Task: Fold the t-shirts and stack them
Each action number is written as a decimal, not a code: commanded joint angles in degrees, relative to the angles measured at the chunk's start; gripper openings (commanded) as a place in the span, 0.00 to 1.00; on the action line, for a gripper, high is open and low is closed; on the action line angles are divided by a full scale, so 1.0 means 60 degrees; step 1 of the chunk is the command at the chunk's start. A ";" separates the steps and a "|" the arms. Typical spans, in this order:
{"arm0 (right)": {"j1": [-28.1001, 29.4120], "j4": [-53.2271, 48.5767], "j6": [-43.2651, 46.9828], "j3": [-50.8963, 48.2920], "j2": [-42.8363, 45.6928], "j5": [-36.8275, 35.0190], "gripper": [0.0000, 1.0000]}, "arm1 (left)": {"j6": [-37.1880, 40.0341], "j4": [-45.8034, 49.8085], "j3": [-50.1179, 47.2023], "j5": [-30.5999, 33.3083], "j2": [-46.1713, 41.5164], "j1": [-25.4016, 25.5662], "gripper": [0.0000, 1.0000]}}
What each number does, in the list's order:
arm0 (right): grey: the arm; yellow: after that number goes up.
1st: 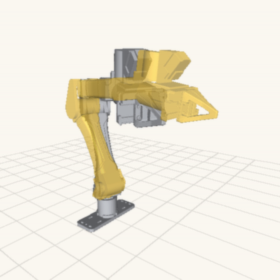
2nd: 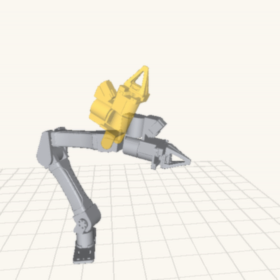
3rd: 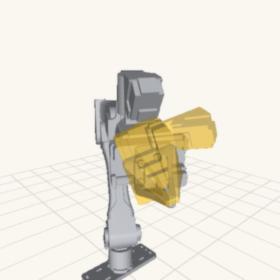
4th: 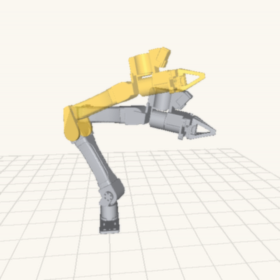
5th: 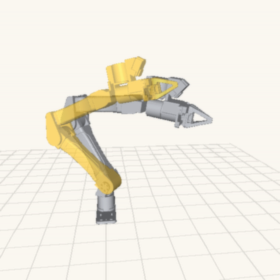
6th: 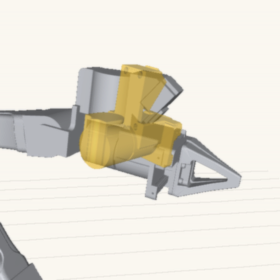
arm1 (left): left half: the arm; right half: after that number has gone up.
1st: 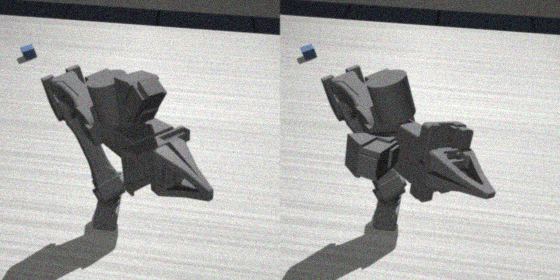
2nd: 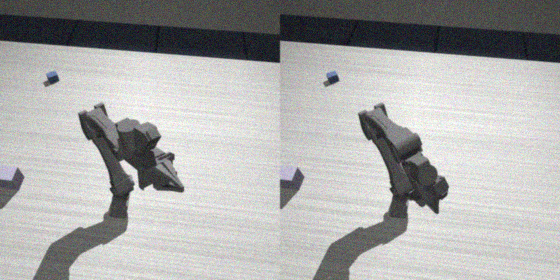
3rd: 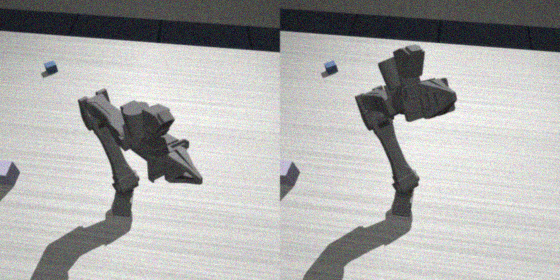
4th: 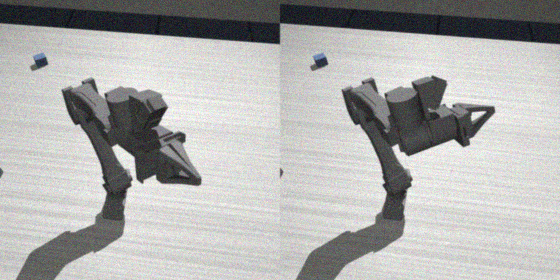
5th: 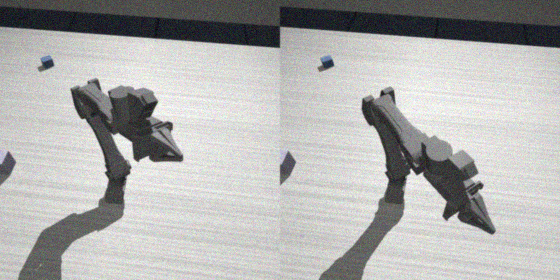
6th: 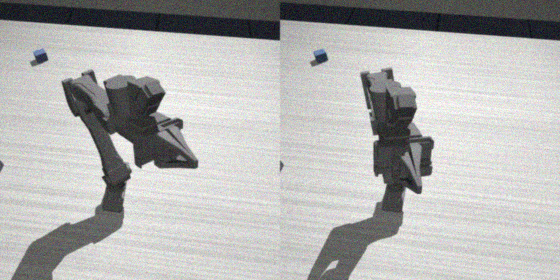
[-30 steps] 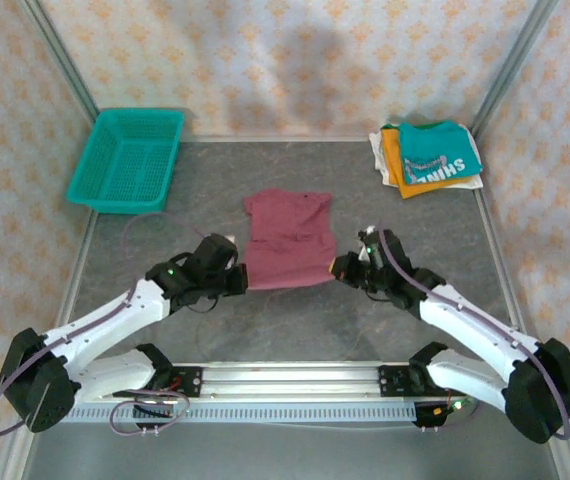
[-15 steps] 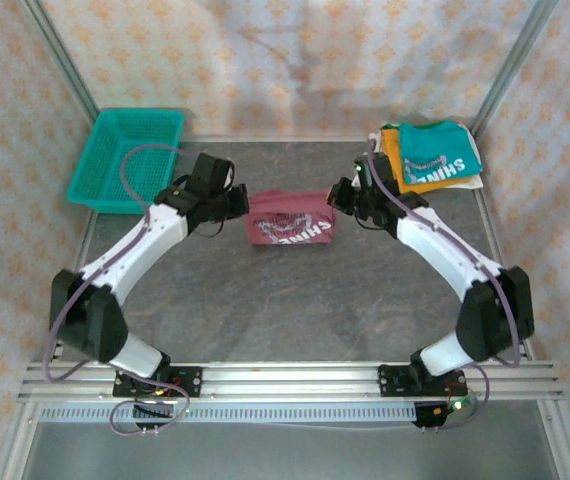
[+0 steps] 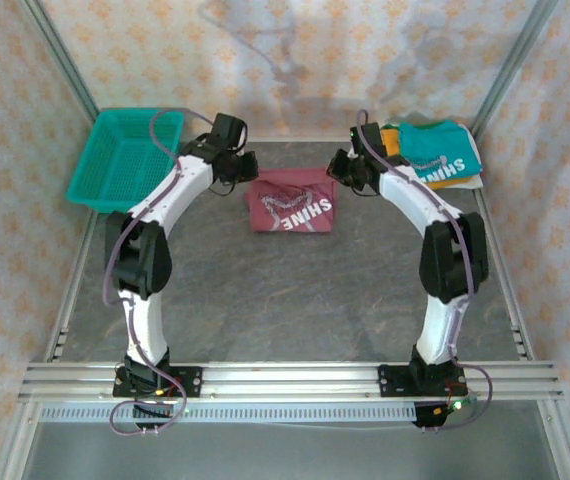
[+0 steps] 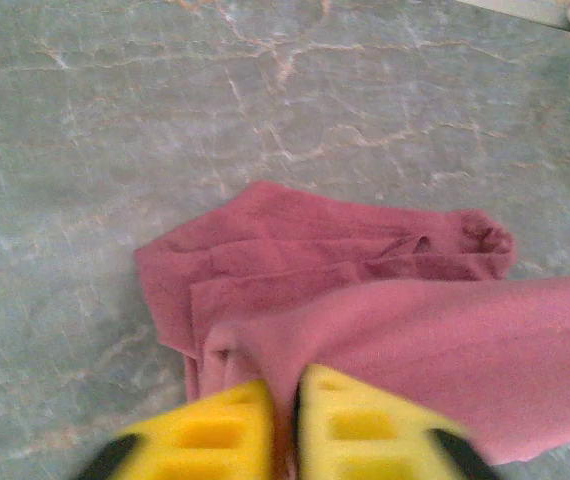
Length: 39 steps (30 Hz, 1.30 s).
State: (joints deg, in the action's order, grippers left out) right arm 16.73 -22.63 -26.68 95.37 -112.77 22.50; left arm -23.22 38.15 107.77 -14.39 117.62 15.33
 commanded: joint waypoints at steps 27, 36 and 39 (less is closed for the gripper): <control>-0.0256 0.1557 0.0149 -0.1362 -0.1182 0.0545 0.62 | -0.0209 -0.2989 -0.2614 0.1522 0.1182 0.0740 0.27; 0.0087 0.0921 0.0362 -0.0037 -0.2644 0.1261 0.68 | -0.0240 -0.2934 -0.2662 0.1622 0.1586 0.0726 0.24; 0.0198 0.1165 0.0108 0.0141 -0.2988 0.1731 0.67 | -0.0260 -0.2929 -0.2717 0.1612 0.1581 0.0733 0.23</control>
State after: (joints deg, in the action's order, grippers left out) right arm 16.12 -15.90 -25.67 94.59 -127.48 29.28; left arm -25.02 19.66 92.51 -6.33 126.08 20.10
